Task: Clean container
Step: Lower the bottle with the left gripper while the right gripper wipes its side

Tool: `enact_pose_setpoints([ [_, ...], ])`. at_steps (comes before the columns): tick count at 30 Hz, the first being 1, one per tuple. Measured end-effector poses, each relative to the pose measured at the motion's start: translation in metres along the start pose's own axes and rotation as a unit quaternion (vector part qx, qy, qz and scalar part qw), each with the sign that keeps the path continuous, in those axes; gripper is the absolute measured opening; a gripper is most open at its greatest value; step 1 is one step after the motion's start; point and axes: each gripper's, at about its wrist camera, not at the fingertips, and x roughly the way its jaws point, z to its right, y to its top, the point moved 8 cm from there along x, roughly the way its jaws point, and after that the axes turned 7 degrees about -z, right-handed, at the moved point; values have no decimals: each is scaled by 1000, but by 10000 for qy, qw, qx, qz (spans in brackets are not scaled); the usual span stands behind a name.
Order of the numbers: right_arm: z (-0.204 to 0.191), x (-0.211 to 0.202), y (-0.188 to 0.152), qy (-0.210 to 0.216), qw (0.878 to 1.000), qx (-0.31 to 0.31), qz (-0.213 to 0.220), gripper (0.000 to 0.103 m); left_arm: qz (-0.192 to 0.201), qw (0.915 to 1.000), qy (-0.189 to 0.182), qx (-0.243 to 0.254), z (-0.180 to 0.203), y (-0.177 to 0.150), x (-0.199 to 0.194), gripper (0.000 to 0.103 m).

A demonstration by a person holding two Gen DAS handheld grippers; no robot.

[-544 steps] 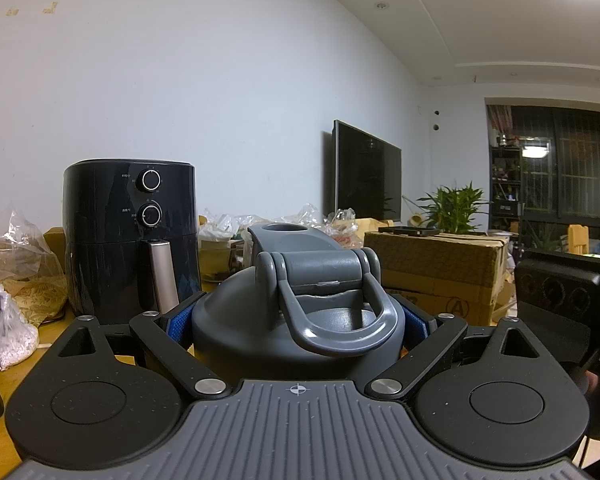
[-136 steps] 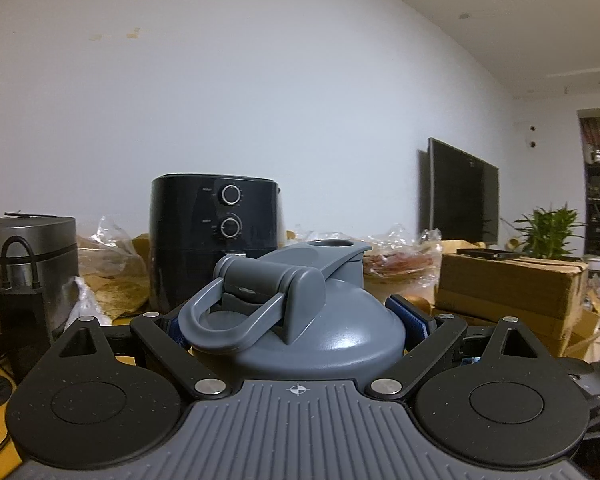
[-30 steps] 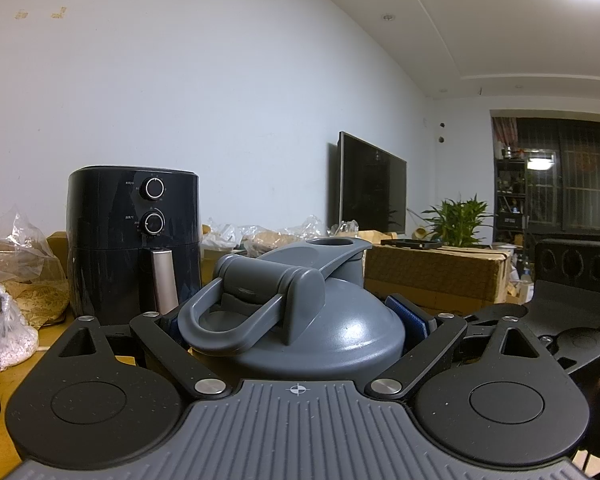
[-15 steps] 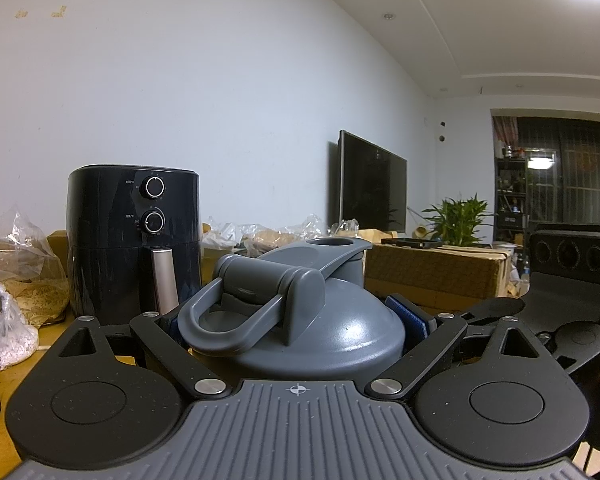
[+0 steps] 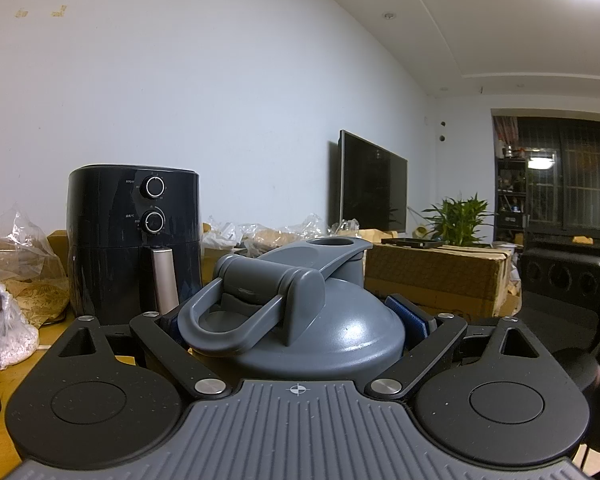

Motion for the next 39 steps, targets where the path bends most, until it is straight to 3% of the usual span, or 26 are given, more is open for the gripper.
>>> enact_pose_setpoints([
  [20,3,35,-33,-22,9958,-64,-911,18,16,10000,6,2,0,-2,1,95],
  [39,3,34,-32,-60,9962,-84,-870,19,14,10000,9,-4,0,-1,1,95],
])
